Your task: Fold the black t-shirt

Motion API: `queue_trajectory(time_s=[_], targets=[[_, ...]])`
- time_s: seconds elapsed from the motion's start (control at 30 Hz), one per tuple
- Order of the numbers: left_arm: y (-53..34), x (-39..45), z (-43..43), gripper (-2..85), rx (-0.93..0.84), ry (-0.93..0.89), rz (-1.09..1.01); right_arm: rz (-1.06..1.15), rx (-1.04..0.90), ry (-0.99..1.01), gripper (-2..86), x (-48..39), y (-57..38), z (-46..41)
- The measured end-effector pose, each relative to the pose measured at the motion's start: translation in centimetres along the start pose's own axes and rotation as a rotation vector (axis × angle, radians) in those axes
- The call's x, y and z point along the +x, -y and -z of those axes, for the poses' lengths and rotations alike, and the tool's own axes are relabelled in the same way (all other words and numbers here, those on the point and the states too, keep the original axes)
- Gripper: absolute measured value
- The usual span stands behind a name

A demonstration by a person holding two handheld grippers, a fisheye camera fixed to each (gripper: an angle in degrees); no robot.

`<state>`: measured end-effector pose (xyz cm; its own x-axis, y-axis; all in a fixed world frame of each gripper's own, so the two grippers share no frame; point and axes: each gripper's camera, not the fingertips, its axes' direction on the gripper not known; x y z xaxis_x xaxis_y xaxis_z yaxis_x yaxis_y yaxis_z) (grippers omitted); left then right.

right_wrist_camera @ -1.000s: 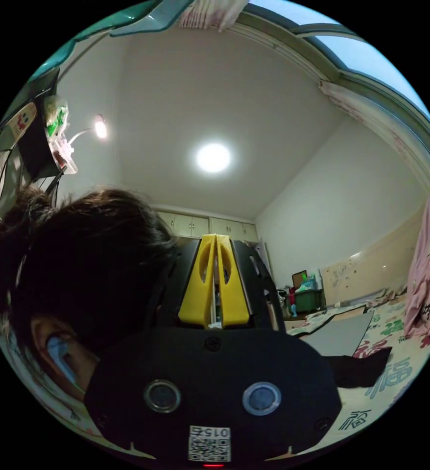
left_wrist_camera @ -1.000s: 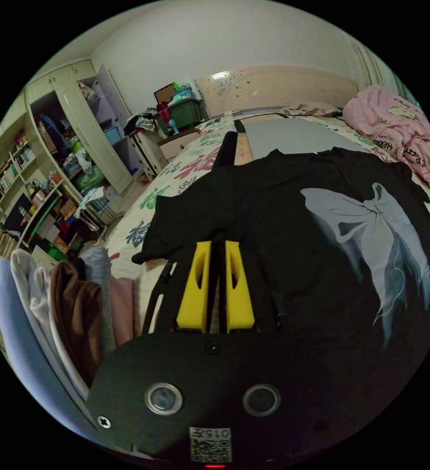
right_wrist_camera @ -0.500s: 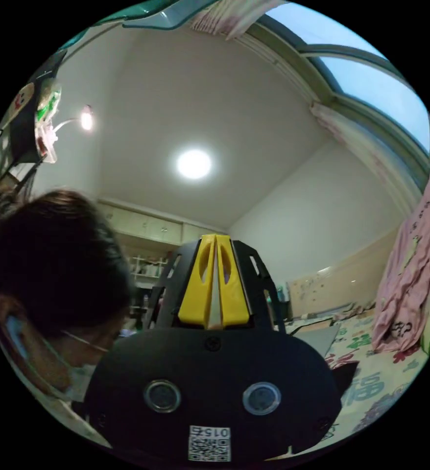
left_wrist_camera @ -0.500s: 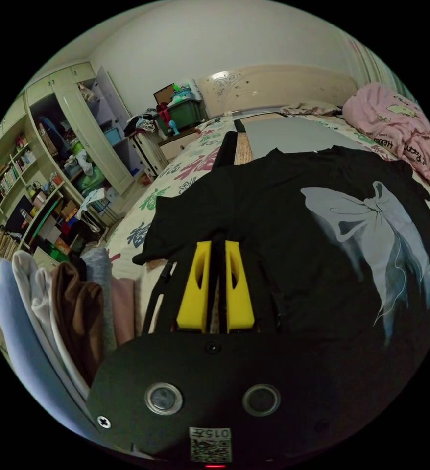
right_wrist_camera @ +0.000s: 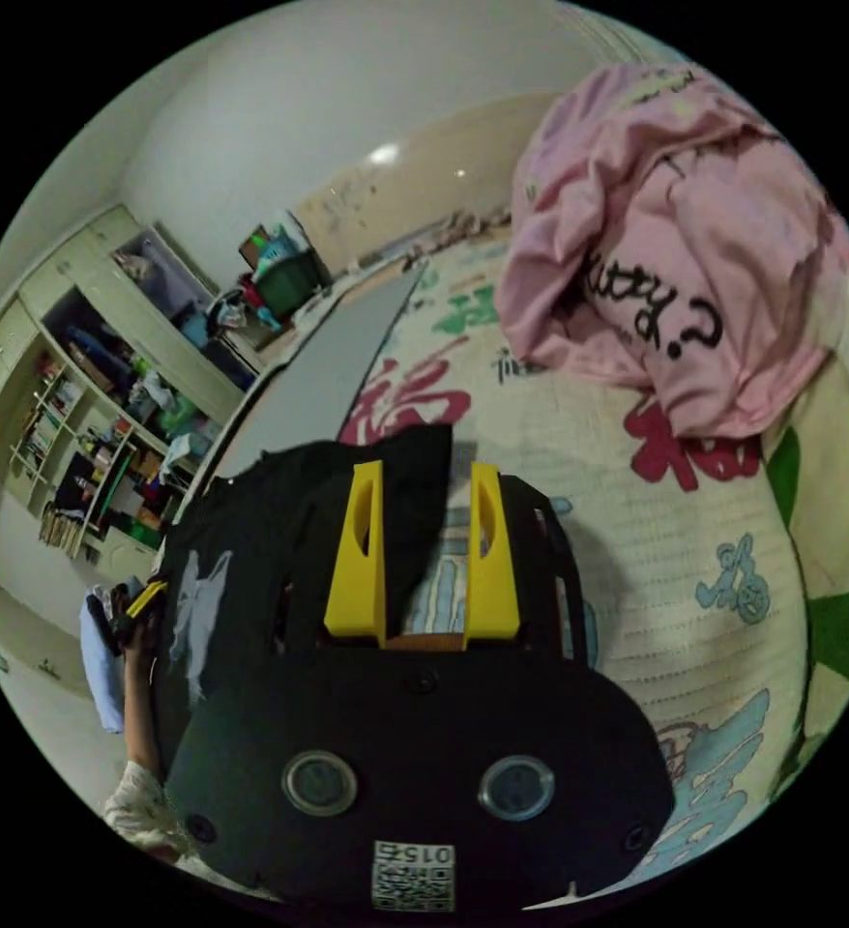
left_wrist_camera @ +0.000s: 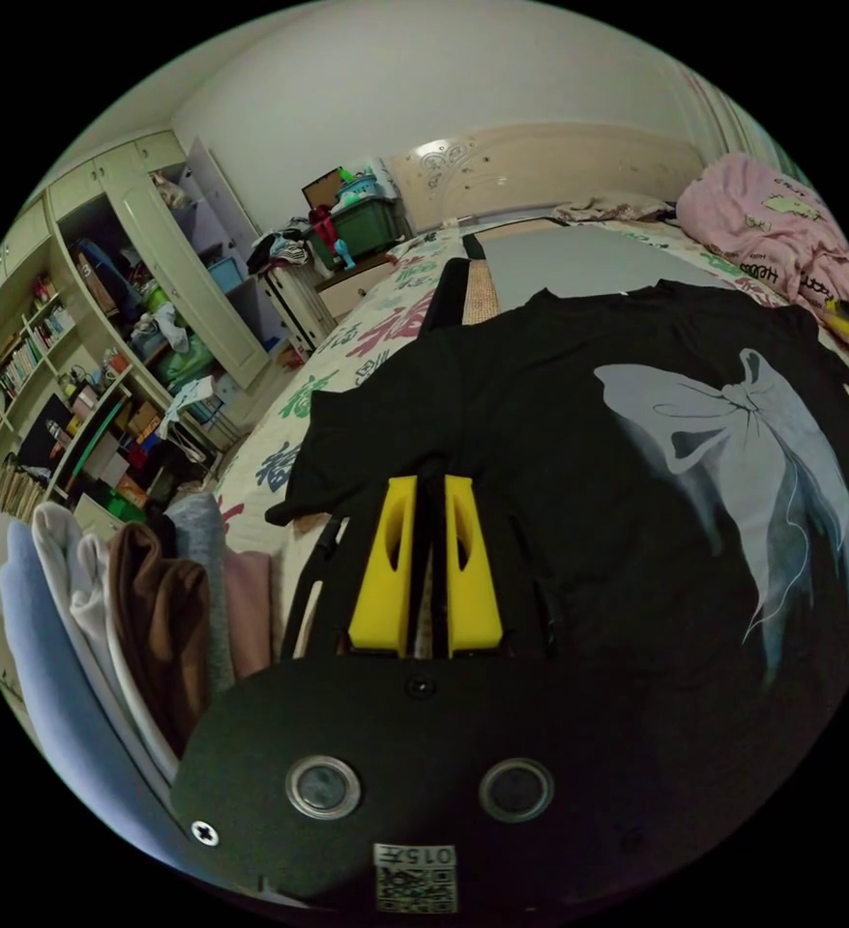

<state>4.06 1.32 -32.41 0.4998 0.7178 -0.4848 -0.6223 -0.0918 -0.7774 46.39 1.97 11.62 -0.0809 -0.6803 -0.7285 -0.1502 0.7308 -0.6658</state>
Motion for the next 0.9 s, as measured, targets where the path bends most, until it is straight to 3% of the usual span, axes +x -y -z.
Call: queue_trajectory(time_s=[0.13,0.3,0.37,0.43,0.5,0.6,0.7,0.8,0.9], targets=[[-0.9,-0.3,0.2,3.9,0.001,0.009,-0.005,-0.03,-0.1,-0.046,11.1,-2.7,4.5,-4.3],[-2.4,-1.6,1.4,2.5,0.059,0.002,0.012,0.072,-0.109,-0.305,4.4,-11.1,7.4,-6.2],[-3.3,-2.5,3.0,1.9,0.147,0.051,0.051,0.12,-0.105,-0.28,1.2,-13.5,7.5,-5.9],[-4.4,-3.0,5.7,1.7,0.275,0.265,0.116,0.144,-0.041,-0.217,0.0,-15.7,7.2,-4.0],[-5.0,-2.6,8.2,1.6,0.396,0.324,0.121,0.21,0.071,-0.091,-0.2,-19.5,5.7,-0.3],[-4.4,-2.7,11.0,2.0,0.486,0.022,0.091,0.341,0.105,0.116,0.1,-25.1,2.8,2.7],[-1.6,-2.3,10.8,4.5,0.403,-0.315,0.044,0.49,0.0,0.269,1.0,-31.3,-1.3,2.4],[1.3,-1.0,9.2,7.4,0.284,-0.605,-0.02,0.654,-0.168,0.272,3.5,-36.3,-5.9,0.6],[2.6,0.2,7.7,8.4,0.241,-0.714,-0.024,0.778,-0.106,0.244,7.9,-37.3,-9.0,4.5]])
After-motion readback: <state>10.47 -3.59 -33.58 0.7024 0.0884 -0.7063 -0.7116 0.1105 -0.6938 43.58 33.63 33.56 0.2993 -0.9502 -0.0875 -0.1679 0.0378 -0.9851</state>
